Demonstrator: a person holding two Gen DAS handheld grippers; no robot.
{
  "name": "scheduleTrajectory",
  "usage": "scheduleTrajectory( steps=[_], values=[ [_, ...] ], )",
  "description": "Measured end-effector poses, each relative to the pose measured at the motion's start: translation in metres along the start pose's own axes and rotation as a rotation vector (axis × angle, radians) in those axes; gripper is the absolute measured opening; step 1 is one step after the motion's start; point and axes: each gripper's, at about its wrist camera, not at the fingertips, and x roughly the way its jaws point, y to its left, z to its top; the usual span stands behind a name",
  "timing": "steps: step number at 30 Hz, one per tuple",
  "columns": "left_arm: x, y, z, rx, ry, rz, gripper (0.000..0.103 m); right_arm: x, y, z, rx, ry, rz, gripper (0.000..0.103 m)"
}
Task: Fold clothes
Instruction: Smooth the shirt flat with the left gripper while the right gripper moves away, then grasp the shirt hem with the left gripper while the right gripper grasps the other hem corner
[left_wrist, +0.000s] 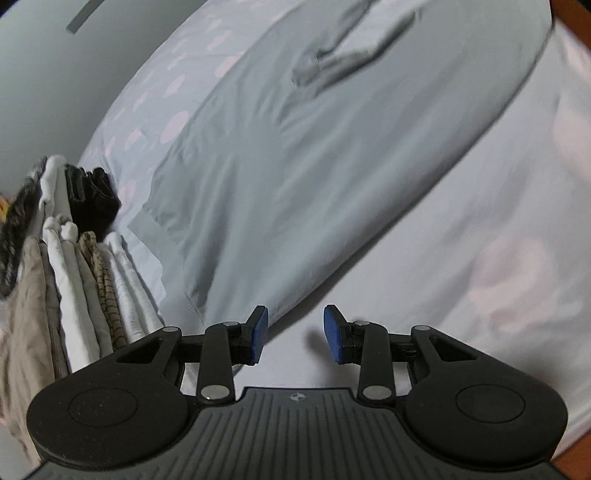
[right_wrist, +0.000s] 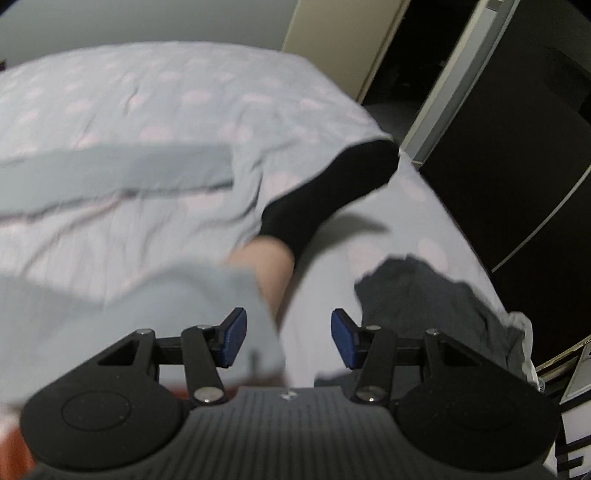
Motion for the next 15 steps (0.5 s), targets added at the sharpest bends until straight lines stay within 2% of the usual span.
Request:
scheduleTrajectory(
  steps=[6, 9, 15],
  values=[
    [0.027, -0.013, -0.021, 0.093, 0.049, 0.152, 0.04, -0.024, 0.006, -0.053, -0.037, 0.001, 0.001, 0.054],
    [0.032, -0.006, -0.031, 0.057, 0.058, 0.18, 0.04, -0.03, 0.012, -0.071, -0.083, 0.004, -0.008, 0.054],
    [0.041, 0.004, -0.033, 0.009, 0.052, 0.199, 0.034, -0.029, 0.016, -0.082, -0.053, 0.027, 0.0, 0.054]
  ],
)
